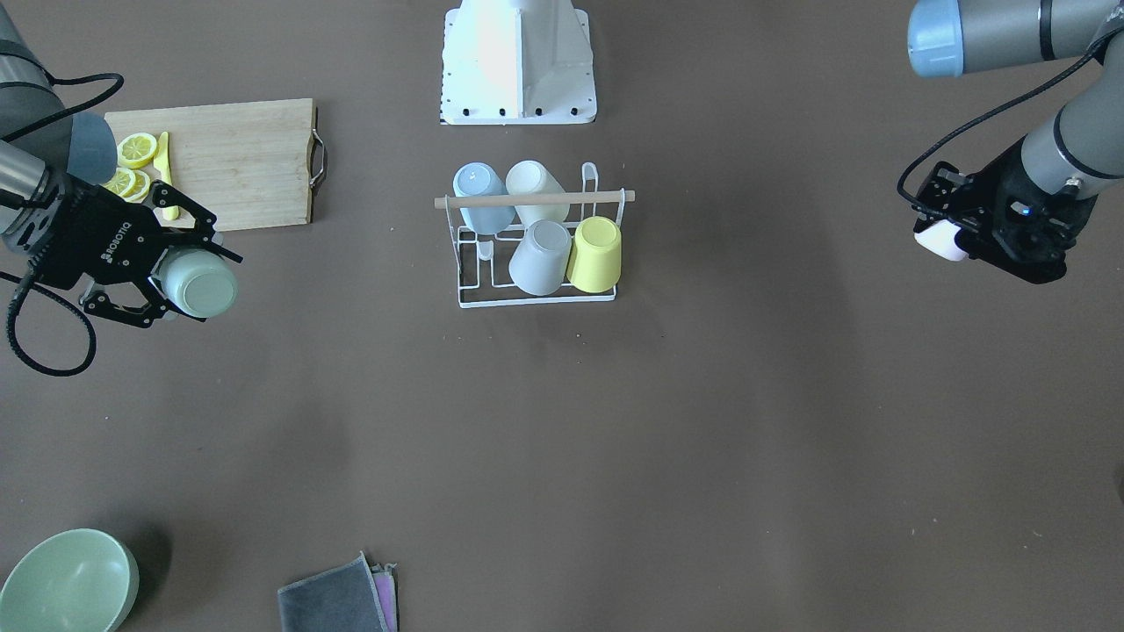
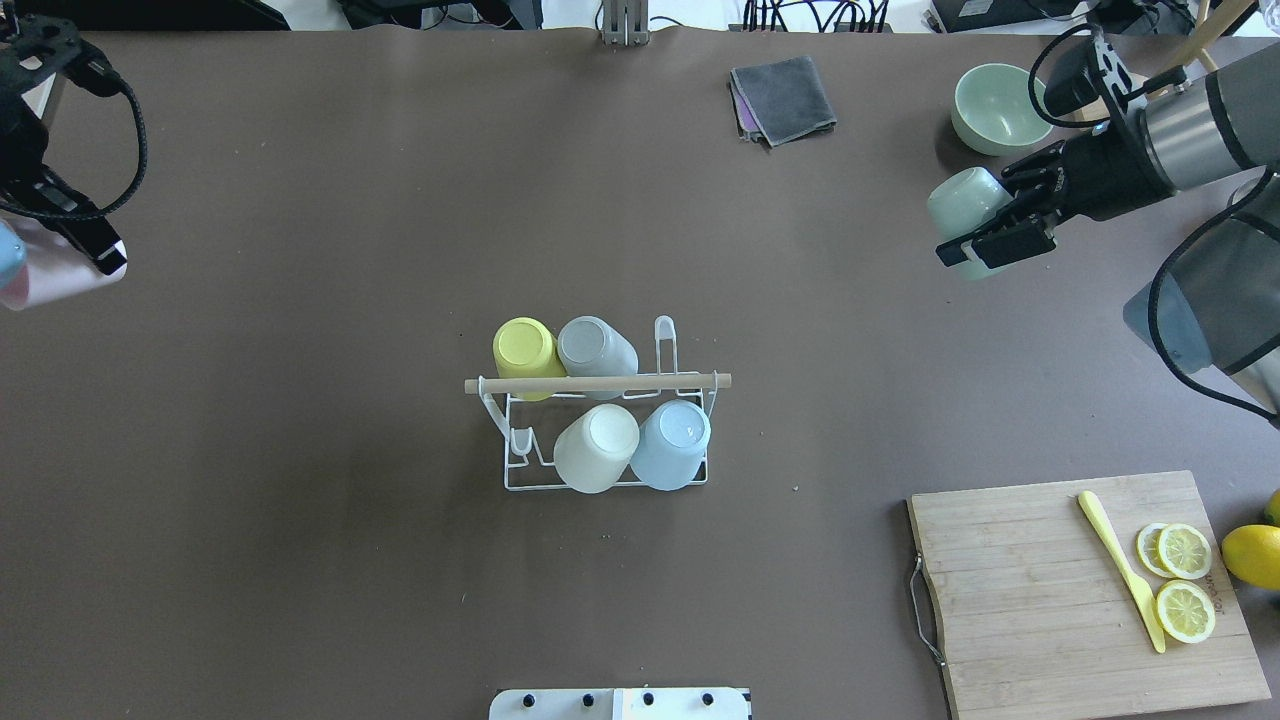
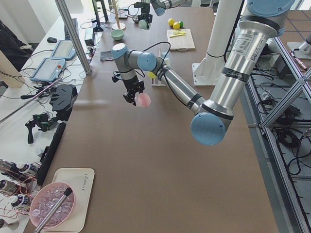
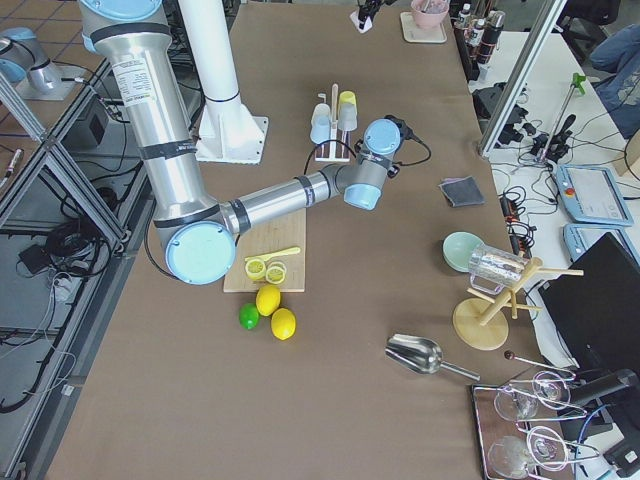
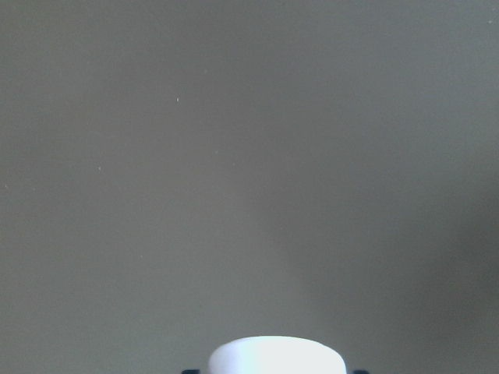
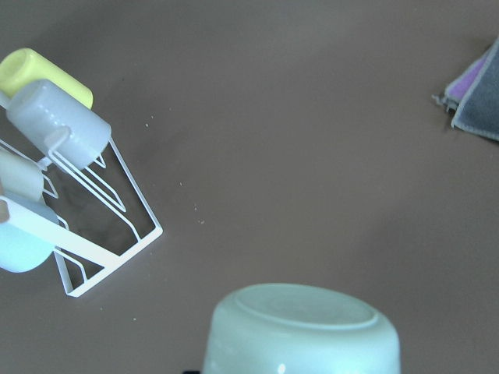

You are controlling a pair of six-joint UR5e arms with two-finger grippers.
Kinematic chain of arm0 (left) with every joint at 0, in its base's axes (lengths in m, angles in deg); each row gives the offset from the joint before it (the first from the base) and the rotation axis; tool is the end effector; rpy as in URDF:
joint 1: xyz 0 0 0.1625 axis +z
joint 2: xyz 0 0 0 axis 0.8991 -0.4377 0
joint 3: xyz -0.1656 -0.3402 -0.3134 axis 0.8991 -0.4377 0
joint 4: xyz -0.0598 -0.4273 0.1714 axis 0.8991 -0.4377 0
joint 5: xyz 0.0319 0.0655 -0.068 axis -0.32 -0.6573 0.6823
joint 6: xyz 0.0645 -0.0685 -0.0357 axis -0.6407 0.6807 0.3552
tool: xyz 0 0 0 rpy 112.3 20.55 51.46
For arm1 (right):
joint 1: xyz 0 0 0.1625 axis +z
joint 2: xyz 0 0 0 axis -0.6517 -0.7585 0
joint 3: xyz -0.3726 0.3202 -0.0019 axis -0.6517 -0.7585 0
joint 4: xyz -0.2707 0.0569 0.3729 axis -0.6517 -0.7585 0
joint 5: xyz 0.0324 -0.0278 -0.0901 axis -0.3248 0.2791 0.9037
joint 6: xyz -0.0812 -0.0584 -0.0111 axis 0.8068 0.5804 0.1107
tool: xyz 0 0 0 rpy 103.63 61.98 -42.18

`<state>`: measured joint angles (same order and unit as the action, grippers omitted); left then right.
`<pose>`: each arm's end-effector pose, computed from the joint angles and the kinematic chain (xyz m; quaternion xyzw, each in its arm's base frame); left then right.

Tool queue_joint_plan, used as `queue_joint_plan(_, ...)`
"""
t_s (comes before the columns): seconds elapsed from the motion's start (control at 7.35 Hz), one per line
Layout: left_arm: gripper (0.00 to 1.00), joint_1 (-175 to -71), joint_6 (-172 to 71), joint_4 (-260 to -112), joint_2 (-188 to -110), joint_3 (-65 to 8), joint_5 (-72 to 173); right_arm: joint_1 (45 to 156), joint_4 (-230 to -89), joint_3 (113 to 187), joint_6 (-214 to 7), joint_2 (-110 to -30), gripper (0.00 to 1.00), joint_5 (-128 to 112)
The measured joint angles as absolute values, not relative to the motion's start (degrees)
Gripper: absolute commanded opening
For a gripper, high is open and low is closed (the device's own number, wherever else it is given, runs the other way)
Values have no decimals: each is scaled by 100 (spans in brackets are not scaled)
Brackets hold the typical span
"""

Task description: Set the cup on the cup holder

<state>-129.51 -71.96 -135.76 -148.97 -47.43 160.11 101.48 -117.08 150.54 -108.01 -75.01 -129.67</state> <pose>0.1980 -0.5955 0.3929 0.0687 0.3624 0.2951 0.8814 -0.2647 -0.5786 0.4156 0.3285 -0.5580 -0.3271 0.6883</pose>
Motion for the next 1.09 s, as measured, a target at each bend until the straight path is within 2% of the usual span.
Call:
queue_joint_plan(0.54,0,-12935,-5990,-17531,-14300,-4585,16015,9888,-9380,15044,-12899,-7502,24,-12092)
queue_joint_plan(1.09,0,-12884,-3370,-20916,-14066,-4414,15985,8499,-8354,15128,-13429,-7178,24,-9717)
